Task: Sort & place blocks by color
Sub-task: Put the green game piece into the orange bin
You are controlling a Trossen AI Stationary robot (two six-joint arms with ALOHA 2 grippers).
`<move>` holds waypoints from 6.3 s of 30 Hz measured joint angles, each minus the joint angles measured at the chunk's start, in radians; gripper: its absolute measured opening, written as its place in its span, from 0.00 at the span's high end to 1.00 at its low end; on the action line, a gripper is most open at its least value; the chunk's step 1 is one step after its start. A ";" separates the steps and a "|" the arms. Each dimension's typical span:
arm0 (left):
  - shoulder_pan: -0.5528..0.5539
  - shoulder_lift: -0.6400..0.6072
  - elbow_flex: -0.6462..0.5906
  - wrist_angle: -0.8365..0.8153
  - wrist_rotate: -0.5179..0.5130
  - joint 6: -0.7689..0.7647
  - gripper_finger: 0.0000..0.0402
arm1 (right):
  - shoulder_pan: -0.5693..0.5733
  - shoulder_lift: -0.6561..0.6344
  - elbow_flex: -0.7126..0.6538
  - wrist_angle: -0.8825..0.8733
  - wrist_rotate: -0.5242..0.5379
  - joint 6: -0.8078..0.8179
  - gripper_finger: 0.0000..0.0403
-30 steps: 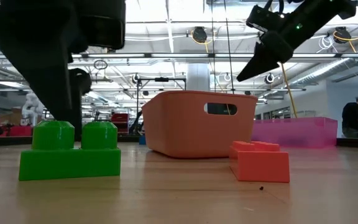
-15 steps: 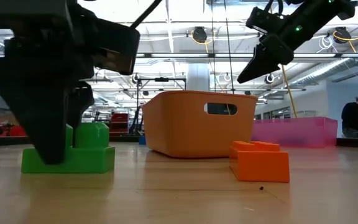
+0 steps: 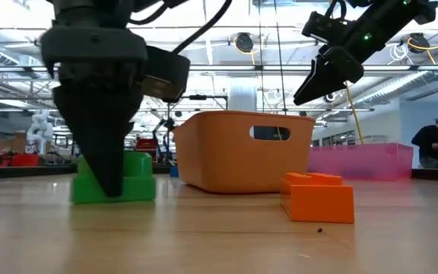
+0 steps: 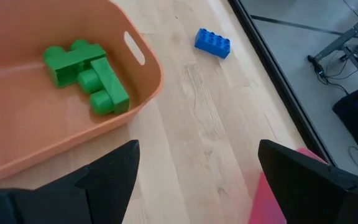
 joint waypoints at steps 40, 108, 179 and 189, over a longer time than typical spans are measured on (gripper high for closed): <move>0.338 0.003 0.443 -0.251 -0.111 0.575 0.67 | 0.000 -0.240 0.000 -0.056 0.212 0.001 0.20; 0.514 -0.396 -0.273 1.032 0.074 0.819 0.50 | 0.154 -0.078 0.152 -0.731 -0.466 0.410 0.20; 0.536 -0.537 -0.345 0.998 0.110 0.816 0.50 | 0.426 0.237 0.257 -0.705 -0.339 0.549 0.68; 0.536 -0.554 -0.346 0.933 0.109 0.817 0.50 | 0.193 0.237 0.330 -0.397 -0.273 0.156 0.68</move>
